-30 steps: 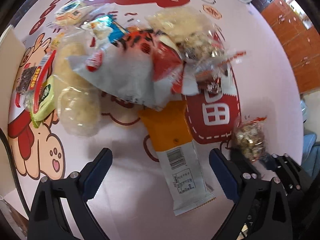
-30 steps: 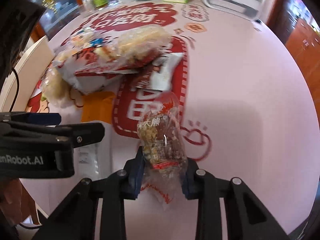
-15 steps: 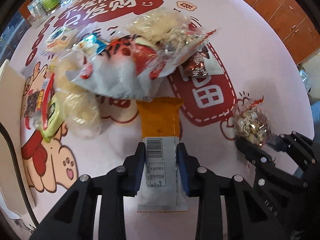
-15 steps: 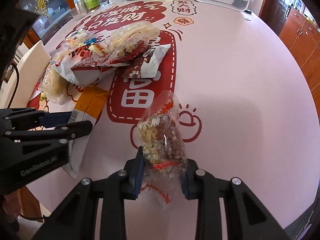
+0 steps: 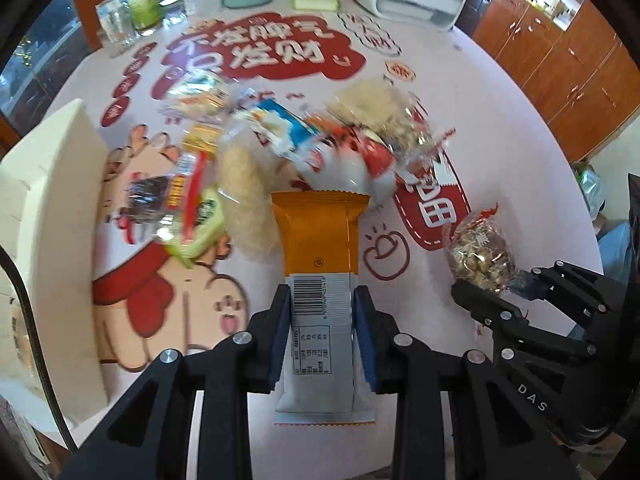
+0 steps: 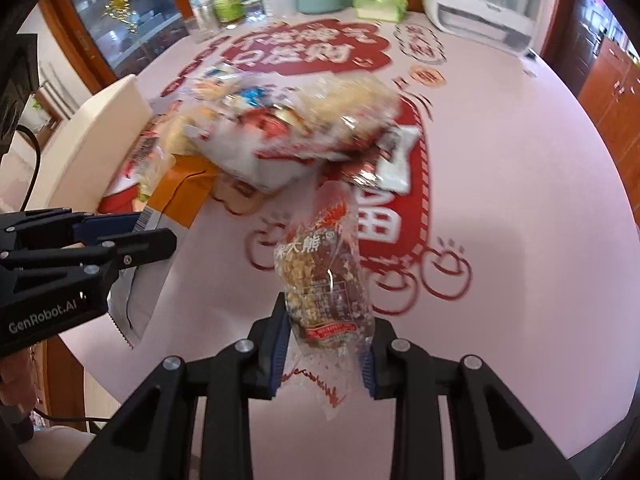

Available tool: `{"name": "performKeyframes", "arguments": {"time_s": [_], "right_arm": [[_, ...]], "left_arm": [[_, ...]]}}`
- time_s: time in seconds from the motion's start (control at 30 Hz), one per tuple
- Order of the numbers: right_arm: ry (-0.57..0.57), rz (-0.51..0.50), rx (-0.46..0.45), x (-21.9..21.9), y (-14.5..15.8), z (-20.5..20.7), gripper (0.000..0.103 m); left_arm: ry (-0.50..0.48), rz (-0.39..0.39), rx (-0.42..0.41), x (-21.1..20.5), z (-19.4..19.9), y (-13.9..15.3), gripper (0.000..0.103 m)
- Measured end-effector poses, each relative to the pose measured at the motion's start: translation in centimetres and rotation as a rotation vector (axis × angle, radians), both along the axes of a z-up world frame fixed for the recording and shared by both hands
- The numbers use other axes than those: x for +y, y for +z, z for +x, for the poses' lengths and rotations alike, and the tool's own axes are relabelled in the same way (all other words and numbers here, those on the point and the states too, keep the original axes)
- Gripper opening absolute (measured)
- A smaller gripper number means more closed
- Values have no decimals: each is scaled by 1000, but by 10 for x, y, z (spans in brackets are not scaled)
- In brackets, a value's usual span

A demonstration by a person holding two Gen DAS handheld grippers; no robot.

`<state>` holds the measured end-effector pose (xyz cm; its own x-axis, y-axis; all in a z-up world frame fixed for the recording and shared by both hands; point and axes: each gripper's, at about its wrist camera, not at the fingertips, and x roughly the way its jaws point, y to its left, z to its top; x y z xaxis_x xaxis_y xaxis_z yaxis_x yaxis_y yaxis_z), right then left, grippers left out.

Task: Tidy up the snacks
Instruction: 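Carry oat bar and nut bag into the basket and release both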

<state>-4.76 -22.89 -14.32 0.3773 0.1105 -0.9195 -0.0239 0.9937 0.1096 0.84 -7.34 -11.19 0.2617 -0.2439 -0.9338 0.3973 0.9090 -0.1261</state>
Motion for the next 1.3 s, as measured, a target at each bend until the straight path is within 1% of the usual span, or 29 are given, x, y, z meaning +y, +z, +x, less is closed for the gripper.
{"name": "performKeyframes", "arguments": {"time_s": [0.07, 0.13, 0.2, 0.23, 0.47, 0.7, 0.8, 0.9, 1.03, 1.17, 1.3], "right_arm": [[17, -3, -17, 10, 8, 2, 30], [36, -8, -38, 22, 18, 5, 30], [57, -9, -61, 36, 30, 8, 30], [64, -8, -68, 41, 33, 9, 30], [132, -1, -128, 98, 70, 24, 30], [188, 4, -164, 160, 104, 41, 30], [201, 14, -181, 183, 118, 49, 30], [218, 21, -197, 206, 129, 56, 30], [233, 53, -203, 235, 138, 68, 30], [234, 77, -205, 263, 141, 82, 31], [225, 101, -189, 288, 137, 97, 31]], "left_arm": [[4, -8, -25, 10, 1, 8, 29], [11, -13, -58, 27, -1, 22, 29], [21, -20, -75, 39, 7, 25, 29], [30, -23, -86, 50, 7, 32, 29], [72, -16, -133, 106, 15, 56, 29], [121, -33, -170, 170, 25, 79, 29], [138, -26, -202, 195, 30, 88, 29], [151, -17, -223, 216, 37, 92, 29], [174, -8, -226, 243, 50, 92, 30], [204, 5, -217, 272, 67, 87, 30], [230, 17, -202, 293, 82, 82, 30]]}}
